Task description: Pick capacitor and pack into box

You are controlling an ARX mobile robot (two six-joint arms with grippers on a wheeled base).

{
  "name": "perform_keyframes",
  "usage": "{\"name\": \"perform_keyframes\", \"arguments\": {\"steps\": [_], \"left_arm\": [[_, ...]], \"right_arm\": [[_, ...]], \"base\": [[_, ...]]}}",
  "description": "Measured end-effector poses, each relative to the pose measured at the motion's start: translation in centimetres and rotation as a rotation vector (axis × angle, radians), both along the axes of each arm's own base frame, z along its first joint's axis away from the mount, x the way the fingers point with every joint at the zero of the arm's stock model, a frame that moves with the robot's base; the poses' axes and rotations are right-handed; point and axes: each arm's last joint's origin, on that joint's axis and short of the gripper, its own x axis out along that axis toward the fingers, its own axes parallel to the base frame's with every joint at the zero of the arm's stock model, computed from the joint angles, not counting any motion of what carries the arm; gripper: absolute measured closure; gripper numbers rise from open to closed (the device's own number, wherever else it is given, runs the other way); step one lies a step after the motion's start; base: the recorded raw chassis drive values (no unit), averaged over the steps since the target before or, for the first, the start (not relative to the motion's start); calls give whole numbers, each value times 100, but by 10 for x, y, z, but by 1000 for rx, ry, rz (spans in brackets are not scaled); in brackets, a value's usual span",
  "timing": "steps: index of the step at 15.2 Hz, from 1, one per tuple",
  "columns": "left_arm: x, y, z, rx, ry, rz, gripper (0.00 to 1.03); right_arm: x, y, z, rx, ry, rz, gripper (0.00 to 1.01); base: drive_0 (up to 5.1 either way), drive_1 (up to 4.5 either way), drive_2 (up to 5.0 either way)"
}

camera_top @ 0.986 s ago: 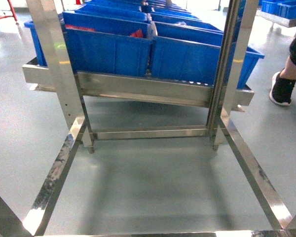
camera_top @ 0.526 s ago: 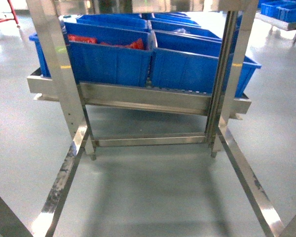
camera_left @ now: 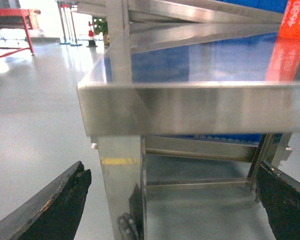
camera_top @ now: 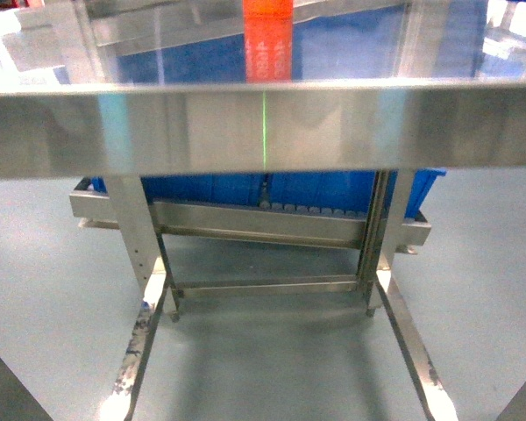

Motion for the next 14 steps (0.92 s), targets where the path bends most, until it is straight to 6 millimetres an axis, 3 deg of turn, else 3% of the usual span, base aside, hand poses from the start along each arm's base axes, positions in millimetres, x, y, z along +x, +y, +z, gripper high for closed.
{"name": "perform_keyframes", "arguments": {"steps": [14], "left_arm": [[0,0,2,0,-13,2,5]], "right_arm": [[0,0,1,-1,-11,1,3]], "base": [[0,0,0]]}}
